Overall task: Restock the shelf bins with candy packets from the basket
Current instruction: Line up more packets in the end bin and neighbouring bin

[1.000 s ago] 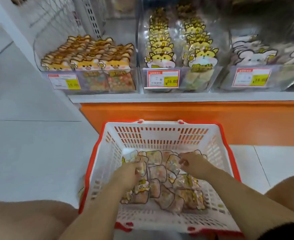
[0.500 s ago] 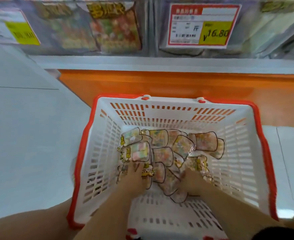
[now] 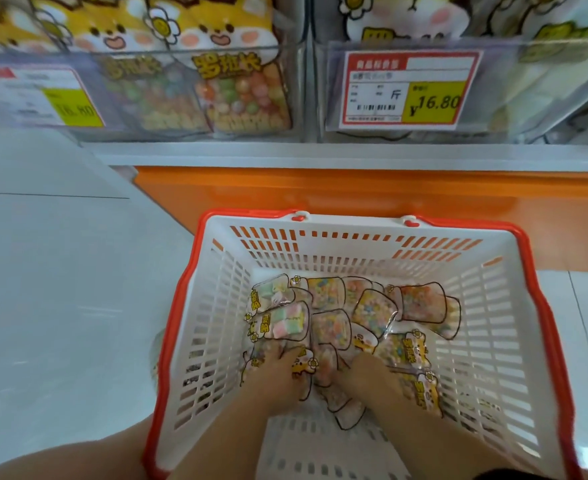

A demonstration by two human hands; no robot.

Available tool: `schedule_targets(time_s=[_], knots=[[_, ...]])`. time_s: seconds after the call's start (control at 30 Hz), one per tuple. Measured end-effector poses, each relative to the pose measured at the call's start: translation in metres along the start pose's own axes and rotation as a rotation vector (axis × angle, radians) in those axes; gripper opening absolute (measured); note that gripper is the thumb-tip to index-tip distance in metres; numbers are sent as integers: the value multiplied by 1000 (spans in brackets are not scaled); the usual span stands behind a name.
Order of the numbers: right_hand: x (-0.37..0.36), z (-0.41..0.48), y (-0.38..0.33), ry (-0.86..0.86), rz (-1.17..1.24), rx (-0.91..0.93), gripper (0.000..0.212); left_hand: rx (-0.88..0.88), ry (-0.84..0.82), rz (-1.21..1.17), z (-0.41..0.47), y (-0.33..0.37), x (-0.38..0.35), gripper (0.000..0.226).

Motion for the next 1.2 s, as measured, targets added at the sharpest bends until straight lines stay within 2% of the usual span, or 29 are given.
schedule_targets(time_s=[0.1, 0.23, 0.3, 0.37, 0.47, 0.53, 0.6, 0.67, 0.73, 0.87, 0.97, 1.13, 1.2], knots=[[13, -4, -5, -76, -82, 60, 46, 3, -21, -23, -1, 3, 5, 65], [64, -24, 3, -144, -273, 34, 46, 25, -7, -38, -2, 12, 12, 62], [96, -40, 6, -155, -330, 36, 47, 12, -25, -5, -11, 26, 21, 54], [130, -60, 2, -120, -259, 76, 39, -14, -46, -91, -23, 44, 33, 34], [178, -98, -24, 29, -231, 216, 36, 35, -130, -592, -59, 72, 52, 29], [207, -129, -51, 196, -202, 319, 38, 3, -87, -927, -85, 96, 75, 32], [234, -171, -82, 404, -214, 435, 40, -72, 48, -1185, -110, 115, 105, 38], [252, -217, -107, 595, -242, 556, 41, -210, 55, -1435, -142, 139, 131, 46], [258, -260, -129, 713, -229, 714, 34, -333, 47, -1580, -173, 157, 154, 50], [248, -311, -154, 756, -159, 932, 21, -562, 136, -1673, -226, 168, 190, 47], [242, -326, -157, 771, -84, 1027, 26, -668, 142, -1654, -251, 166, 200, 52], [237, -328, -162, 674, 9, 1092, 40, -727, 154, -1668, -254, 156, 204, 51], [239, -323, -163, 619, 97, 1082, 30, -720, 146, -1687, -250, 153, 203, 52]])
Point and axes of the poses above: each hand's wrist, its own z-axis towards the middle knuckle, its own x-axis out of the back of the hand, y = z × x, the point moved 8 cm from there along z, towards the middle knuckle
